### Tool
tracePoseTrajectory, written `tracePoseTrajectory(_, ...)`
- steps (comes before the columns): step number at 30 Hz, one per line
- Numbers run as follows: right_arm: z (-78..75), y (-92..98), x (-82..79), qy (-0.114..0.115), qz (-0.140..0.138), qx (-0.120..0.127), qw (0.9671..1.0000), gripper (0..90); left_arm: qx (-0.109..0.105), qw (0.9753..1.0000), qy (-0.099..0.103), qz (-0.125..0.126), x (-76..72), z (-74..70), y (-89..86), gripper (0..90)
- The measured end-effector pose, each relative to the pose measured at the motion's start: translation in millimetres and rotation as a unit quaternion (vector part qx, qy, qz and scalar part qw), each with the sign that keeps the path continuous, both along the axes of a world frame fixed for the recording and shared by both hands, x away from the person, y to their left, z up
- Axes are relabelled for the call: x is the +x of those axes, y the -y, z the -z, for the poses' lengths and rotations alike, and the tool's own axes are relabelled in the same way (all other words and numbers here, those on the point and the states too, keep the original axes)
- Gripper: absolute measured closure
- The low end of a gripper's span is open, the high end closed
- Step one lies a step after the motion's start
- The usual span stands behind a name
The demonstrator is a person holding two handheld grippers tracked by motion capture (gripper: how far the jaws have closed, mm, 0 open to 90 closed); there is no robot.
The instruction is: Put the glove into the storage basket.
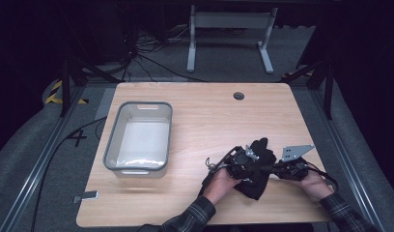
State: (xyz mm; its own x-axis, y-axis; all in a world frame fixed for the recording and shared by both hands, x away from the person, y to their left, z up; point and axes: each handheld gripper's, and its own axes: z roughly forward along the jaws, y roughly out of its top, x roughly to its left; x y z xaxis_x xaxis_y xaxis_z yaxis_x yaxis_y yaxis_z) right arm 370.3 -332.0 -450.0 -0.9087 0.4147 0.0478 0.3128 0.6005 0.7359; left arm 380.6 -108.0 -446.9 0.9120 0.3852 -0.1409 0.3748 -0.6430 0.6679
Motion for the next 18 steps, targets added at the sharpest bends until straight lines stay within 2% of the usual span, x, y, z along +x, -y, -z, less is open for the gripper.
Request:
tracePoseTrajectory(4,1.2,-9.0,-1.8,-0.004,-0.013,0.005,0.9999,90.0,0.004,0.9999,-0.002,-0.013,2.6,-0.9,-12.9,88.6)
tracePoseTrajectory(6,1.3,-21.5,-4.9,0.002,-0.028,0.005,0.9996,90.0,0.009,0.9998,-0.002,-0.020,4.9,-1.7,-21.6,88.4)
tracePoseTrajectory(10,0.6,-25.9,-6.0,0.002,-0.033,0.007,0.9994,90.0,0.013,0.9997,-0.001,-0.020,6.2,-3.4,-25.8,87.5)
tracePoseTrajectory(12,-1.4,-24.2,-7.1,0.007,-0.030,0.009,0.9995,90.0,0.019,0.9997,0.003,-0.016,6.7,-6.4,-27.5,87.4)
tracePoseTrajectory(15,-5.1,-15.1,-10.1,0.015,-0.020,0.017,0.9996,88.3,0.009,0.9997,0.004,-0.023,8.9,-12.1,-31.7,84.5)
tracePoseTrajectory(16,-5.8,-10.9,-11.6,0.018,-0.012,0.019,0.9996,83.5,0.005,0.9996,0.010,-0.025,10.2,-15.3,-34.6,82.3)
tracePoseTrajectory(18,-6.3,2.4,-16.4,0.025,0.006,0.014,0.9996,76.3,-0.005,0.9995,0.009,-0.029,13.3,-18.8,-39.2,75.2)
